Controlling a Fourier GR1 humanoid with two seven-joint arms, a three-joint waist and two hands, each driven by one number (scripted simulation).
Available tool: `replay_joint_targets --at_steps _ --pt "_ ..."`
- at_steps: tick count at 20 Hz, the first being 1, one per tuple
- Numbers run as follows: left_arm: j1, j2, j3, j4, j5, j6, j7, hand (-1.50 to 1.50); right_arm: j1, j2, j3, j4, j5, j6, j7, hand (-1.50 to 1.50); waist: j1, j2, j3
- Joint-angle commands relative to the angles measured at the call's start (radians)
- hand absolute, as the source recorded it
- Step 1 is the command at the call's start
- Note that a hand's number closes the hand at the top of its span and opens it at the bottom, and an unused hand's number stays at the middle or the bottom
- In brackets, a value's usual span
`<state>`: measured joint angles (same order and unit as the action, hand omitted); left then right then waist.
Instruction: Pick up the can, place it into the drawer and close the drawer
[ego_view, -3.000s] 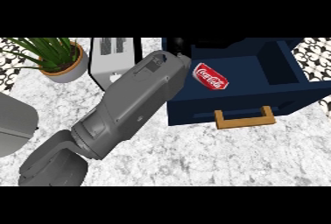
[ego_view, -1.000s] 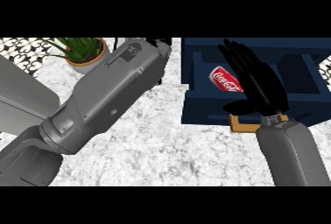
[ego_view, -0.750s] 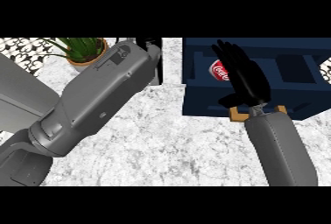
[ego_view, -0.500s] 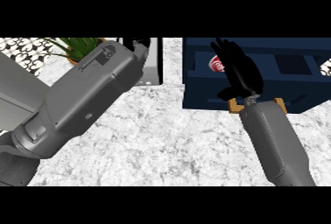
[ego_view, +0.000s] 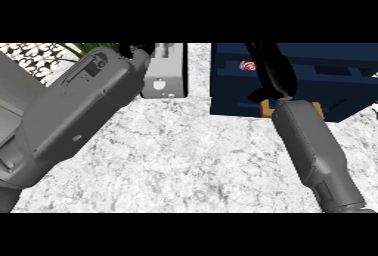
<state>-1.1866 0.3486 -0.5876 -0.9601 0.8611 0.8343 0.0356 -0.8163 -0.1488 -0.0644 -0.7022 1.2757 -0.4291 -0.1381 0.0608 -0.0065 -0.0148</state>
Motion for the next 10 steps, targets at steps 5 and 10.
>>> replay_joint_targets --at_steps 5,10 --pt "0.012 0.071 0.036 -0.043 -0.025 -0.027 0.040 -1.50 -0.151 -0.004 -0.075 0.250 0.005 -0.142 0.010 -1.50 0.001 0.027 0.017" --pt "0.046 0.066 0.027 -0.100 -0.039 -0.014 0.063 -1.50 -0.215 -0.036 -0.112 0.350 -0.001 -0.215 -0.017 -1.50 0.014 0.033 0.017"
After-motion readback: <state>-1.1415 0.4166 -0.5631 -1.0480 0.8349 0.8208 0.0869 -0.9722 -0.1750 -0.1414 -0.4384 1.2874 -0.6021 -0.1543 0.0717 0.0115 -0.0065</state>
